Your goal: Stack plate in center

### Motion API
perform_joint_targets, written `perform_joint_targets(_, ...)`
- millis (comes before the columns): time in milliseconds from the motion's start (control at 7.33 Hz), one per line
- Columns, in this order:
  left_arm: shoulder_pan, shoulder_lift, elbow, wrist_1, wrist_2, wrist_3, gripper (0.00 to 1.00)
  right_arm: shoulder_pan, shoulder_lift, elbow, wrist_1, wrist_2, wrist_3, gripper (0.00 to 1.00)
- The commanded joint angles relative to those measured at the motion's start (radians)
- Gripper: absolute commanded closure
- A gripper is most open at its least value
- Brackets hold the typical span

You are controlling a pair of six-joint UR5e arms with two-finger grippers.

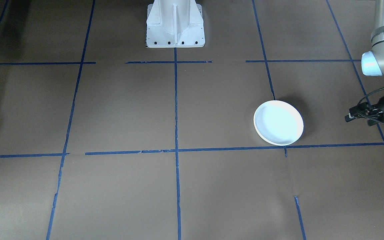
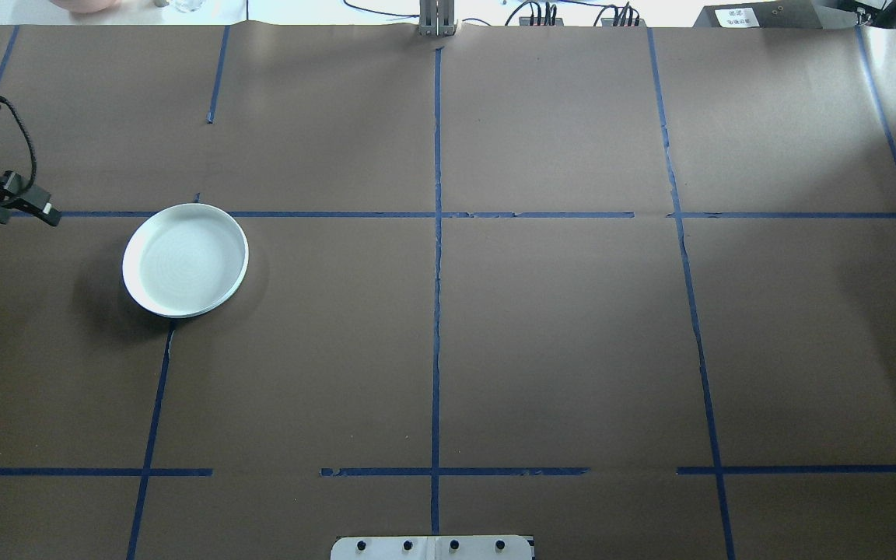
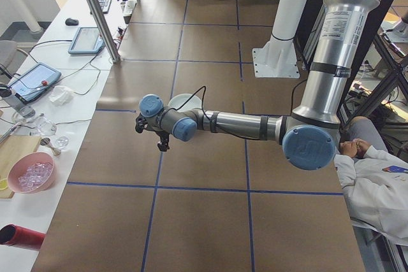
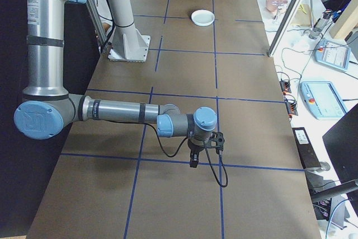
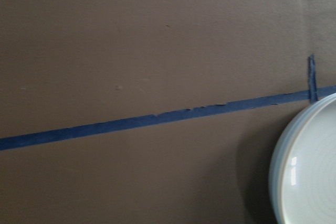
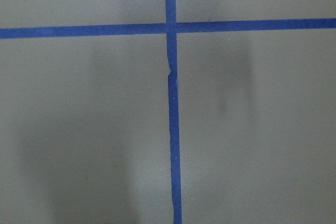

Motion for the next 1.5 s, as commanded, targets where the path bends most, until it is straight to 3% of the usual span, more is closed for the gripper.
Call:
perform_joint_targets(0,-0.157,0.004,0.022,0.154,0.064,0.255,0.00,0.000,0.000,0.000,0.000,0.000,0.000,0.00)
perform_joint_targets(136,-0.225,0.006,0.036,0.206,0.060,0.291,0.00,0.000,0.000,0.000,0.000,0.000,0.000,0.00)
perform_joint_targets(273,-0.236,0.014,0.036,0.208,0.063,0.292,0.00,0.000,0.000,0.000,0.000,0.000,0.000,0.00)
perform_joint_targets(1364,-0.267,0.029,0.039,0.212,0.063,0.316,0.00,0.000,0.000,0.000,0.000,0.000,0.000,0.00)
